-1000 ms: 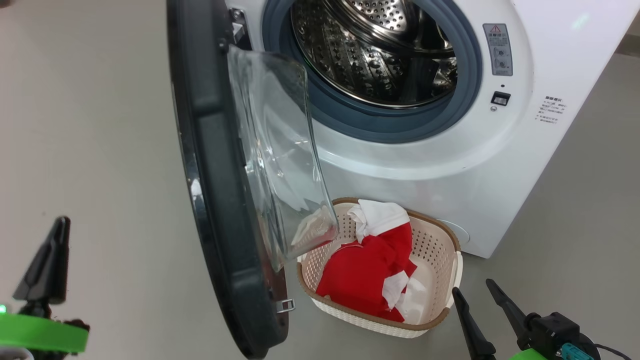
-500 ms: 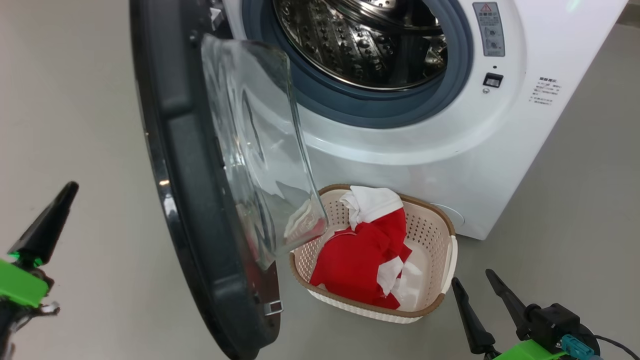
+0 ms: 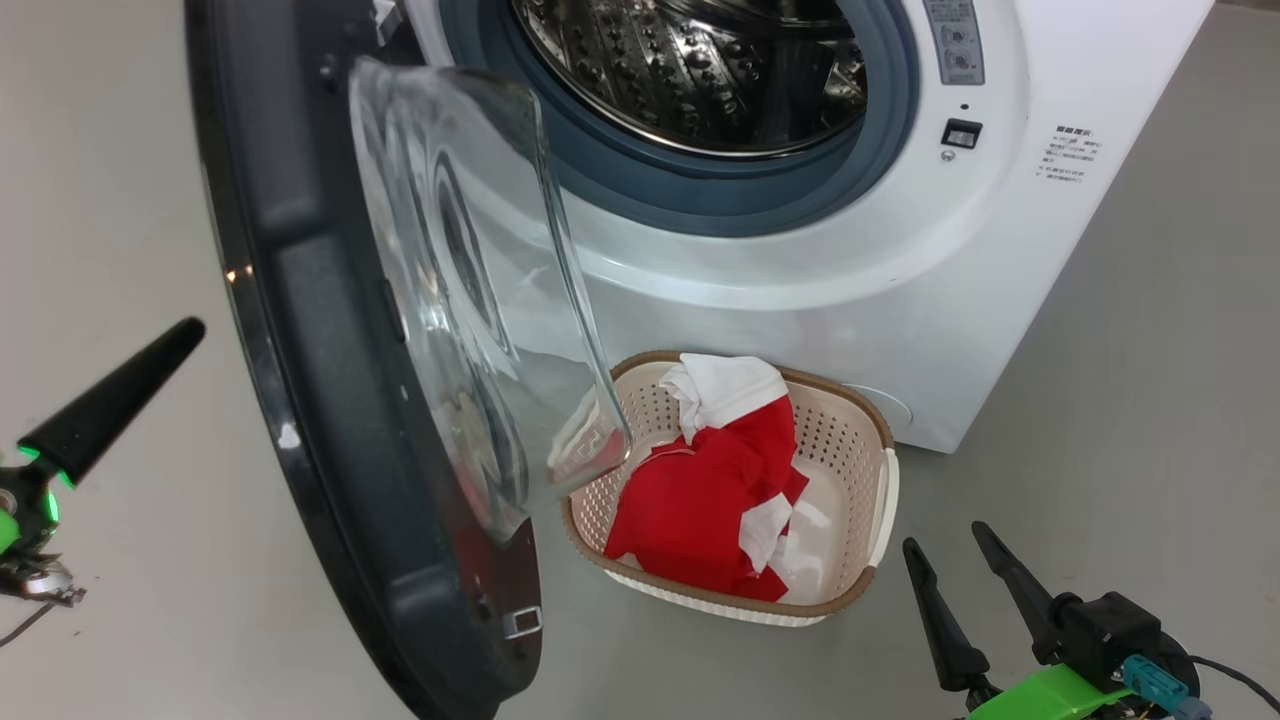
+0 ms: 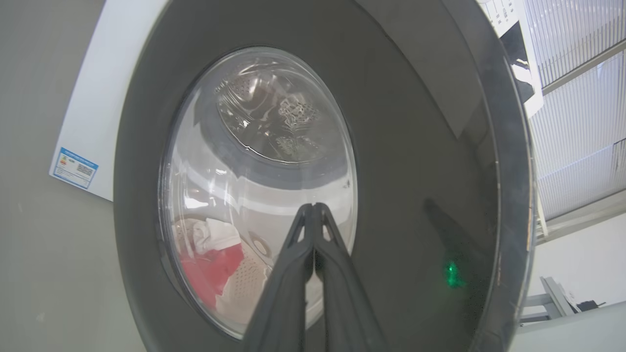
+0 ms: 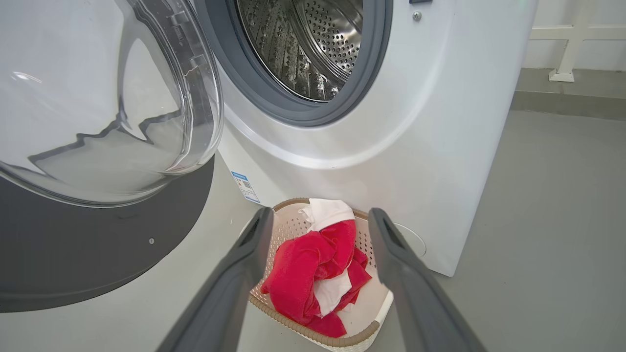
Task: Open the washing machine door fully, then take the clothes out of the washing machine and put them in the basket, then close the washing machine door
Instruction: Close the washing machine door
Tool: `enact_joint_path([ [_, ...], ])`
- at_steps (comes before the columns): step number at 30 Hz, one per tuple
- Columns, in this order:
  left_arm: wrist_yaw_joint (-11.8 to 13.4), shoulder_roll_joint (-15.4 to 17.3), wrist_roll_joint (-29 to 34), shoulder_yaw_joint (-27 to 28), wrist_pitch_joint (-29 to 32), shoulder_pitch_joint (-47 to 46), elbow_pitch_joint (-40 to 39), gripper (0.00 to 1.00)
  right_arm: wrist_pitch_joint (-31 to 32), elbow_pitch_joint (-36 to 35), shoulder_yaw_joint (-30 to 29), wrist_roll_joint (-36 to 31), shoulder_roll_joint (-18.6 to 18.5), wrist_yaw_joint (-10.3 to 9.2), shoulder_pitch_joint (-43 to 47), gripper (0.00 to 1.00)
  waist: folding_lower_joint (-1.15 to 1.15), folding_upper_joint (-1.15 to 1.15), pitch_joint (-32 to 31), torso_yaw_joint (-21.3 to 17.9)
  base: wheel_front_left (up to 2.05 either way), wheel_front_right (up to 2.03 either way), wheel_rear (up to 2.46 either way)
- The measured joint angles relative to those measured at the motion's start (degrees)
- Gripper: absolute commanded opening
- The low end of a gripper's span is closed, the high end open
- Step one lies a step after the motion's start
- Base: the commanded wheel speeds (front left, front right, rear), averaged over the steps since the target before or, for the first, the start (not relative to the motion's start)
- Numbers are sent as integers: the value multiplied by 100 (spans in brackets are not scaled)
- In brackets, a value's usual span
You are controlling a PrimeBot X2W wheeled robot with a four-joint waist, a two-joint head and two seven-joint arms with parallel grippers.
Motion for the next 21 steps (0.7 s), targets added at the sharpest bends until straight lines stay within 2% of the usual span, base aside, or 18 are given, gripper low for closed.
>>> enact_joint_path([
  [11,0,-672,-46,783,1308,-9,-508,0,0,1,-4,0,27,0,-108,100,0,0,62,-116,0,0,0],
  [21,7,-1138,346,1306,2030,-119,-579,0,0,-5,-18,0,49,0,-120,100,0,0,97,-281,0,0,0],
])
